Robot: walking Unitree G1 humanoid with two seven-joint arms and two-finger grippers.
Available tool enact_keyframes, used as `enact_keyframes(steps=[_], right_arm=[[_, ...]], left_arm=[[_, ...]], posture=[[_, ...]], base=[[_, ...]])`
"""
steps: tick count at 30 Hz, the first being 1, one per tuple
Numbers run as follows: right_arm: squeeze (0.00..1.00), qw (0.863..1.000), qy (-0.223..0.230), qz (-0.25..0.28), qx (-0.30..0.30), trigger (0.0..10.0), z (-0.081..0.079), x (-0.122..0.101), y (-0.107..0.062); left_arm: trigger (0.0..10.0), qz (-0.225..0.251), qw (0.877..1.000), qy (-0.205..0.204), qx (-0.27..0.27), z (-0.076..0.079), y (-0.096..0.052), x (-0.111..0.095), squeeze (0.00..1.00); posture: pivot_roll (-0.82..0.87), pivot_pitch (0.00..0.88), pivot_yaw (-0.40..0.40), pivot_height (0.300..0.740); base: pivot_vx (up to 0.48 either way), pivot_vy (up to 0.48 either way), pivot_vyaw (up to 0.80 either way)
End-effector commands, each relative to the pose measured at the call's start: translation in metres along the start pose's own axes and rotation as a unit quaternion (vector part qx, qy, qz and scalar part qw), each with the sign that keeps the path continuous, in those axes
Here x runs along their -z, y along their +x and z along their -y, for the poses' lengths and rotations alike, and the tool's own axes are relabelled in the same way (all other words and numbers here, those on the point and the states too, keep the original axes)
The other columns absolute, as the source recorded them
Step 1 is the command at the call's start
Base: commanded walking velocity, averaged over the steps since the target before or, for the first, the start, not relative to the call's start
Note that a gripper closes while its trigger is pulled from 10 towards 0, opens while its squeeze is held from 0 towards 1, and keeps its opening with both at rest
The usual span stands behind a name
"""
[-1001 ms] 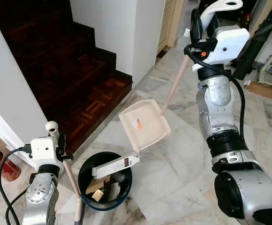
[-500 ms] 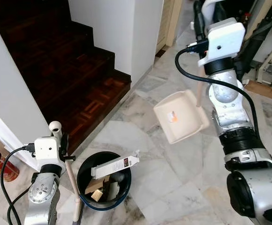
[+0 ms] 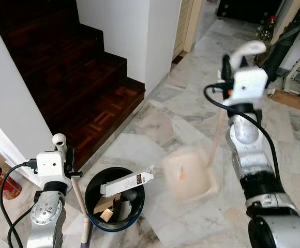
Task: Sweep floor
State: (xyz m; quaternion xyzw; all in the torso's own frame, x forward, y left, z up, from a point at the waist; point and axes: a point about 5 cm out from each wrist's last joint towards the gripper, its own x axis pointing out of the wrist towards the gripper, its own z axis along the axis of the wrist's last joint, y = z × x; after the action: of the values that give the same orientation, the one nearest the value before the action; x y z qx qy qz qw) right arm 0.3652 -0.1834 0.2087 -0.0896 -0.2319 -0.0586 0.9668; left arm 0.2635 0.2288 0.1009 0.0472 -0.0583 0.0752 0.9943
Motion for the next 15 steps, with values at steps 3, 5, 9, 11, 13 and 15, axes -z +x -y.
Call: enact_keyframes(steps=[3, 5, 9, 11, 13, 15], right_arm=[[0.00, 1.000, 0.002, 0.004, 0.026, 10.0, 0.011, -0.004, -0.002], [0.00, 1.000, -0.007, -0.006, 0.030, 10.0, 0.013, 0.002, -0.010], [0.00, 0.999, 0.001, -0.022, 0.044, 10.0, 0.016, 0.008, -0.018], [0.00, 0.998, 0.006, -0.028, 0.048, 10.0, 0.016, 0.010, -0.021], [0.00, 0.998, 0.010, -0.032, 0.051, 10.0, 0.015, 0.011, -0.023], [0.00, 0.998, 0.012, -0.031, 0.054, 10.0, 0.015, 0.010, -0.024]], left_arm=[[10.0, 0.020, 1.000, -0.009, 0.003, 0.000, 0.000, -0.009, 0.00], [10.0, 0.021, 1.000, -0.009, 0.008, 0.000, -0.001, -0.009, 0.00], [10.0, 0.021, 1.000, -0.011, 0.012, 0.001, -0.002, -0.010, 0.00], [10.0, 0.023, 1.000, -0.012, 0.016, 0.002, -0.001, -0.010, 0.00], [10.0, 0.024, 0.999, -0.013, 0.018, 0.003, -0.001, -0.011, 0.00], [10.0, 0.024, 0.999, -0.012, 0.020, 0.004, 0.000, -0.011, 0.00]], posture=[[0.14, 0.033, -0.069, 0.740], [0.14, 0.029, -0.065, 0.740], [0.14, 0.019, -0.057, 0.740], [0.13, 0.017, -0.055, 0.740], [0.13, 0.014, -0.053, 0.740], [0.14, 0.011, -0.052, 0.740]], base=[[0.000, 0.000, 0.00], [0.000, 0.000, 0.00], [0.000, 0.000, 0.00], [0.000, 0.000, 0.00], [0.000, 0.000, 0.00], [0.000, 0.000, 0.00]])
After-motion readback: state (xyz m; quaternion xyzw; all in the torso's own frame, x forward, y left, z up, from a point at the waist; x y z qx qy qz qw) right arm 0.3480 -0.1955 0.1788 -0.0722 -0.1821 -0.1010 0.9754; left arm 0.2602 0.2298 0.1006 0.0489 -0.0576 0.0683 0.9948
